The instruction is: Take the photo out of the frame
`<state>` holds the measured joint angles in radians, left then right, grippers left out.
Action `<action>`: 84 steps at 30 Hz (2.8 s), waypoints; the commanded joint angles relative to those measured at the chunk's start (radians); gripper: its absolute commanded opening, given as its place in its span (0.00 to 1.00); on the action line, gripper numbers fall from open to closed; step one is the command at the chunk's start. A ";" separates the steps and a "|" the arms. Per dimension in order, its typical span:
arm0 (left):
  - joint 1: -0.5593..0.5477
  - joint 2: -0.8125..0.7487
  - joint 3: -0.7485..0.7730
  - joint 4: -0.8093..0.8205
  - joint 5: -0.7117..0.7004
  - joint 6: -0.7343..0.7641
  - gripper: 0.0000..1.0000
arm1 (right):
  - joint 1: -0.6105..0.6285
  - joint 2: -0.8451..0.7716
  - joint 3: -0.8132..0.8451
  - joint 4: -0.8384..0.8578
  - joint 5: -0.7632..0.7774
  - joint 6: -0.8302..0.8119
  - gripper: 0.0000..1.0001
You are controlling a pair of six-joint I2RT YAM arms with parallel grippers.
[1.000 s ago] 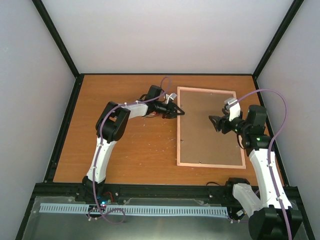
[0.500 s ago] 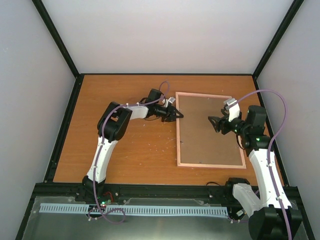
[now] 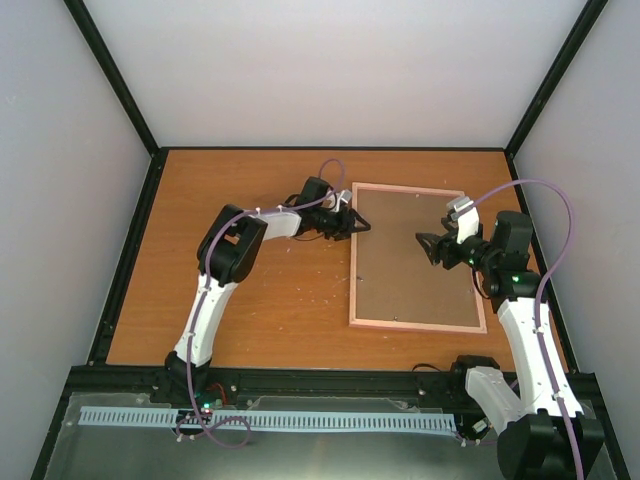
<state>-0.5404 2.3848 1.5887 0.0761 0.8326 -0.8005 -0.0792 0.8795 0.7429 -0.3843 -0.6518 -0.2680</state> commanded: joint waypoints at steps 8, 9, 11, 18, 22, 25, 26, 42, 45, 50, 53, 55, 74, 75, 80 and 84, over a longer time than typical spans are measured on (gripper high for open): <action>-0.045 -0.107 0.051 -0.296 -0.271 0.169 0.56 | -0.008 0.013 -0.006 0.017 -0.030 -0.020 0.77; -0.046 -0.110 0.052 -0.310 -0.285 0.179 0.56 | -0.008 0.014 -0.005 0.017 -0.031 -0.023 0.76; -0.049 -0.118 0.050 -0.329 -0.309 0.193 0.56 | -0.008 0.016 -0.006 0.016 -0.032 -0.025 0.76; -0.075 -0.067 0.174 -0.426 -0.331 0.256 0.57 | -0.008 0.021 -0.007 0.015 -0.038 -0.033 0.76; -0.092 -0.012 0.280 -0.506 -0.359 0.257 0.58 | -0.007 0.021 -0.003 0.008 -0.039 -0.035 0.76; -0.092 -0.066 0.210 -0.488 -0.470 0.244 0.58 | -0.008 0.012 -0.004 0.003 -0.039 -0.041 0.76; -0.090 -0.091 0.179 -0.479 -0.499 0.247 0.59 | -0.008 0.011 -0.004 0.002 -0.039 -0.043 0.77; -0.018 -0.551 -0.221 -0.339 -0.716 0.575 1.00 | -0.008 0.008 0.001 -0.025 -0.091 -0.096 0.78; -0.014 -0.621 -0.282 -0.321 -0.784 0.623 1.00 | -0.006 0.004 0.001 -0.030 -0.099 -0.101 0.78; -0.008 -0.755 -0.391 -0.245 -0.766 0.678 1.00 | -0.006 -0.001 0.002 -0.032 -0.114 -0.105 0.79; 0.007 -0.827 -0.404 -0.214 -0.803 0.683 1.00 | -0.005 -0.007 0.005 -0.038 -0.121 -0.109 0.79; 0.017 -0.860 -0.416 -0.187 -1.019 0.605 1.00 | -0.004 -0.016 0.005 -0.042 -0.126 -0.111 0.79; 0.053 -0.457 -0.218 -0.442 -0.577 0.877 0.68 | 0.013 0.000 0.007 -0.089 -0.188 -0.156 0.80; 0.039 -0.440 -0.211 -0.443 -0.592 0.892 0.68 | 0.014 0.008 0.009 -0.093 -0.190 -0.157 0.80; -0.027 -0.362 -0.169 -0.418 -0.709 0.954 0.68 | 0.035 0.028 0.008 -0.098 -0.182 -0.169 0.80; -0.034 -0.338 -0.143 -0.418 -0.805 0.957 0.66 | 0.036 0.027 0.010 -0.104 -0.191 -0.183 0.80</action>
<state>-0.5728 2.0350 1.3911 -0.3660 0.1394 0.1028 -0.0505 0.9108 0.7433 -0.4824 -0.8238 -0.4259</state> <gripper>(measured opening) 0.672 0.802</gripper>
